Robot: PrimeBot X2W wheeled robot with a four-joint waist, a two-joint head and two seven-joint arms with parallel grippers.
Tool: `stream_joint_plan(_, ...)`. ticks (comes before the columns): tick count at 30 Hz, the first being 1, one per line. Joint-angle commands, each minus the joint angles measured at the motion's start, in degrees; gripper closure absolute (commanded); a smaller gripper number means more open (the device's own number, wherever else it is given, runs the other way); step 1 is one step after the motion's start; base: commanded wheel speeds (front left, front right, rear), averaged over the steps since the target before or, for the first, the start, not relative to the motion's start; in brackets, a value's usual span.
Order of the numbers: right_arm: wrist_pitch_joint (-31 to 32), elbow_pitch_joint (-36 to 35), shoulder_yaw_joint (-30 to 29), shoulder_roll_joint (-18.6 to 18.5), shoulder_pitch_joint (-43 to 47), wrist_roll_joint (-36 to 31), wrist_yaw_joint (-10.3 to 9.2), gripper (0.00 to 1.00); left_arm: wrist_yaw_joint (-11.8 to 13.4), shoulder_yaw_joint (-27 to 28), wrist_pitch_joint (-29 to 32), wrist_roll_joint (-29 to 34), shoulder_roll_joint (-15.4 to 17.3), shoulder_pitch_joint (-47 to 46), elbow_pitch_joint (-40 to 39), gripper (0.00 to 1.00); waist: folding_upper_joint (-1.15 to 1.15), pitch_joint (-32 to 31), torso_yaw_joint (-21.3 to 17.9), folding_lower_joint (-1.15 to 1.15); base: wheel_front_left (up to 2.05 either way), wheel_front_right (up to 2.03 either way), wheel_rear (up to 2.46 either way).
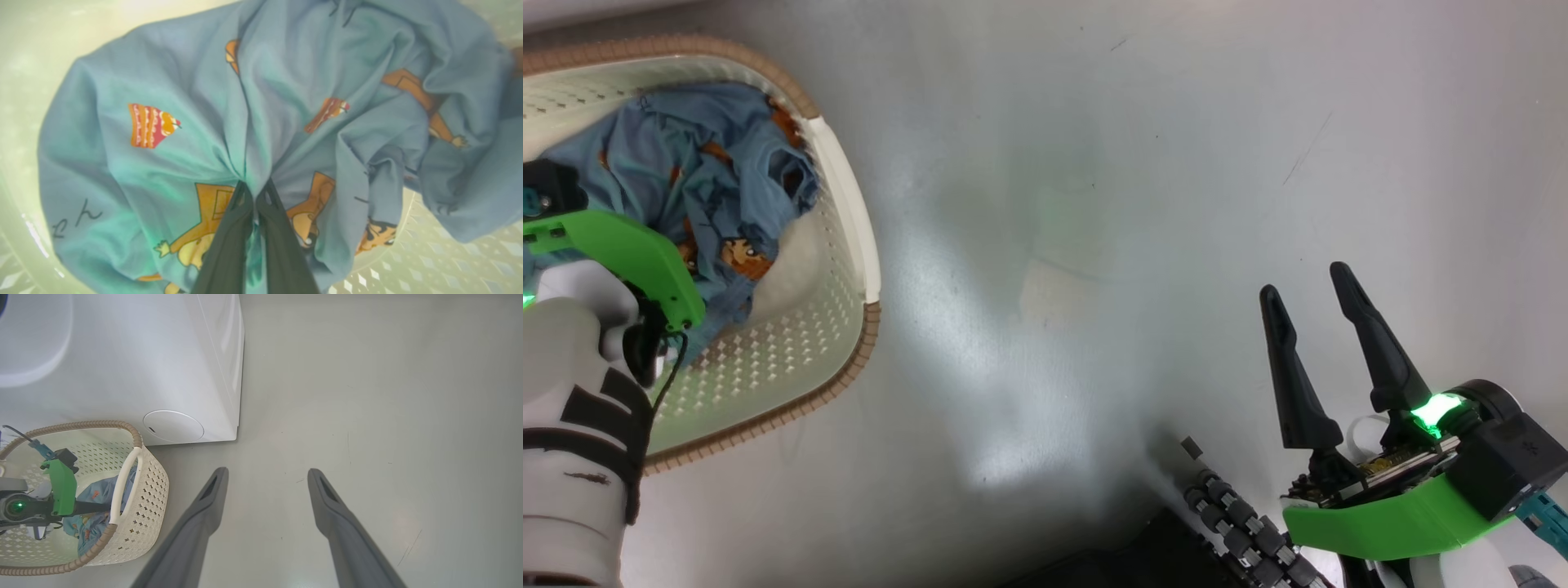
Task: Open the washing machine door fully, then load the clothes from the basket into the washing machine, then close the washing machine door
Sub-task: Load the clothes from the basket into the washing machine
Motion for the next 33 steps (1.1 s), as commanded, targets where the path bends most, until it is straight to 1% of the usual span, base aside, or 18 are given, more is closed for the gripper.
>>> stream_joint_plan(1,-0.27,-1.19,0.98,-0.52,2.48,-0.49,0.35,0.00,0.14,0.51,-0.81,0.59,1.56,2.17,-0.18,1.00,0.00,-0.05,-0.05,0.00,0.00,0.00,0.00)
stream_joint_plan(3,-0.27,-0.94,1.16,-0.52,2.08,-0.20,0.35,0.00,0.13,0.72,-1.29,0.19,1.69,2.27,-0.09,1.00,0.00,-0.27,-0.11,0.00,0.00,0.00,0.00)
stream_joint_plan(8,-0.27,1.24,3.56,-0.52,-1.90,1.24,0.35,0.00,-0.09,2.04,-5.66,-1.69,3.06,3.23,-0.09,1.00,0.00,-1.60,-0.40,0.00,0.00,0.00,0.00)
stream_joint_plan(11,-0.27,2.83,3.45,-0.52,-3.77,1.65,0.35,0.00,-0.35,1.84,-8.80,-2.56,2.05,5.25,-0.68,1.00,0.00,-4.36,1.25,0.00,0.00,0.00,0.00)
stream_joint_plan(15,-0.27,4.80,2.44,-0.52,-4.83,1.52,0.35,0.00,-0.46,0.63,-11.56,-4.76,-0.64,9.28,-3.08,1.00,0.00,-9.28,4.09,0.00,0.00,0.00,0.00)
stream_joint_plan(19,-0.27,6.10,1.28,-0.52,-4.80,1.50,0.35,0.00,-0.48,-1.20,-13.89,-8.33,-2.29,14.92,-7.18,1.00,0.00,-15.18,6.15,0.00,0.00,0.00,0.00)
stream_joint_plan(27,-0.27,9.09,0.58,-0.52,-1.19,1.21,0.35,0.00,-0.49,-2.97,-17.36,-14.84,-3.92,26.16,-13.77,1.00,0.00,-27.99,9.01,0.00,0.00,0.00,0.00)
stream_joint_plan(33,-0.27,10.70,0.54,-0.52,2.84,1.14,0.35,0.00,-0.41,-2.66,-18.56,-16.26,-4.95,32.69,-17.16,1.00,0.00,-36.60,10.28,0.00,0.00,0.00,0.00)
